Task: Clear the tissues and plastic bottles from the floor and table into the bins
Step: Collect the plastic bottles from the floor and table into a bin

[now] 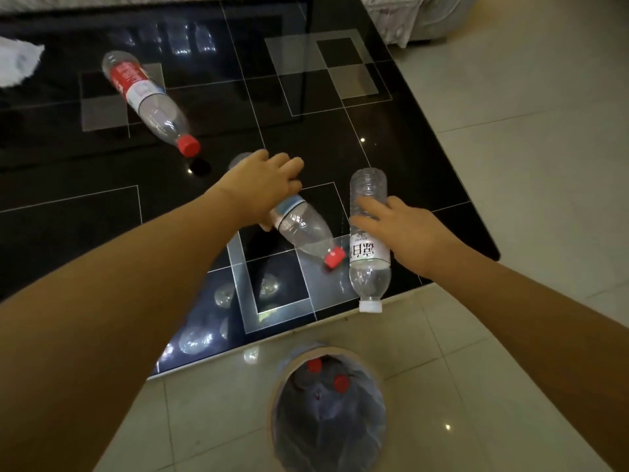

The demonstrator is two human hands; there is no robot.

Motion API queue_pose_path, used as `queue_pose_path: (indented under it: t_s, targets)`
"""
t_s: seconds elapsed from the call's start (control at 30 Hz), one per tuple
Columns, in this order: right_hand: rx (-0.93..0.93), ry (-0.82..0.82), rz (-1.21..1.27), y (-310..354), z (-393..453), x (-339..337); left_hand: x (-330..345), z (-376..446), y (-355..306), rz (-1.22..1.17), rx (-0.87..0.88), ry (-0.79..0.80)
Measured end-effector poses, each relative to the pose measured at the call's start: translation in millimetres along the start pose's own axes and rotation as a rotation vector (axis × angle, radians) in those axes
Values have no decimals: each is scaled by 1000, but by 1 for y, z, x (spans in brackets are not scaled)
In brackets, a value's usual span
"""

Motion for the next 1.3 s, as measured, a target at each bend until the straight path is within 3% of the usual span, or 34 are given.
queue_pose_path:
  t_s: [0.3,0.4,0.57,0.73,0.87,1.0,1.13,1.3]
  targets:
    - [-63,9,-177,33,-1,-7,38,-41,8,-240,-91,89]
    - [-73,61,-131,49,-1,-3,52,-61,14,-387,-212,94]
    - [58,33,70,60,-12,-3,67,-95,12,-732,-503,19]
    - [337,-55,461,61,-25,-9,78,-119,7,-1036,-660,-15]
    - [548,-130,1140,69,-36,-10,78,-130,4,-1576,-785,-139]
    - [612,-177,1672,93,-52,-12,67,-142,-16,-1871,-812,-238]
    - [703,-169,1849,109,-79,1,60,-155,-56,-2072,-737,-148]
    - [810,-173,1917,126,-125,29,48,-182,-112,-2148,-606,-78]
Point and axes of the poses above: each hand's wrist, its own z-axis towards the middle knuckle, its own x-axis out of the palm, y = z × x, the point moved 5 cm from there along z, towards the middle knuckle, and after that the axes turned 4 degrees about -z, right-handed, at the moved point
